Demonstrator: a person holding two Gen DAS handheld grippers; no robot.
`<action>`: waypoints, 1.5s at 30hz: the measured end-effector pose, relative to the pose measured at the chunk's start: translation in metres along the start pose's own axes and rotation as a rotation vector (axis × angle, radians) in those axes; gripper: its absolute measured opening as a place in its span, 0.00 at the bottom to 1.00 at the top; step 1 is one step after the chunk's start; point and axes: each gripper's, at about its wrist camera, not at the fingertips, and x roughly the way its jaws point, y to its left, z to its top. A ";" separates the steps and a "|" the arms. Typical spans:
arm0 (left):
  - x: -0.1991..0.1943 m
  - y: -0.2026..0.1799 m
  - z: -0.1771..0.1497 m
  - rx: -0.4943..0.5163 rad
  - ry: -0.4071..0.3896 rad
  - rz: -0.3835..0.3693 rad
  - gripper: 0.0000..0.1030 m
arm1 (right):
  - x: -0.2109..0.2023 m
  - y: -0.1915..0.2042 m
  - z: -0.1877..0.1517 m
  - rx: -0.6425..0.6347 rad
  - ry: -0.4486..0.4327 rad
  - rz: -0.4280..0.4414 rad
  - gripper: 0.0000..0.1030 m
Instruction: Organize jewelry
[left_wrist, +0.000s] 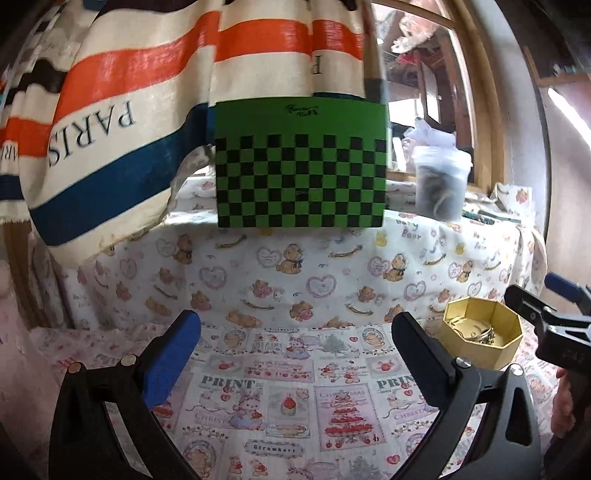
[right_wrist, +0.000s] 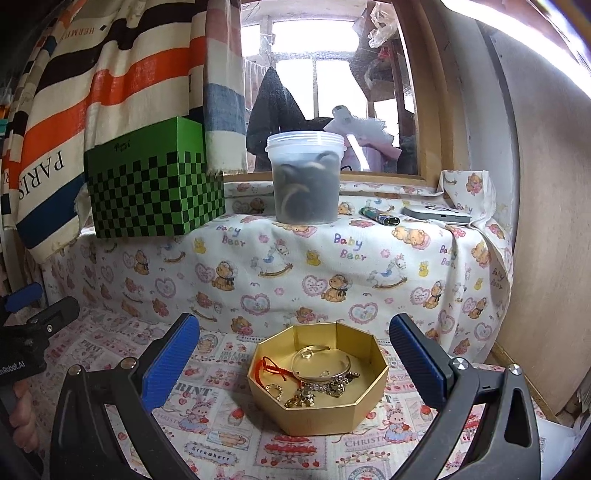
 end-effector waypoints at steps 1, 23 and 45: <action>0.000 -0.001 0.000 0.002 0.000 -0.008 1.00 | 0.000 0.000 0.000 -0.002 -0.002 -0.001 1.00; -0.001 0.004 -0.001 -0.009 0.010 0.034 1.00 | -0.001 0.002 0.000 -0.006 0.000 0.001 1.00; -0.002 0.004 -0.001 -0.010 0.011 0.037 1.00 | -0.001 0.003 -0.001 -0.020 0.002 0.011 1.00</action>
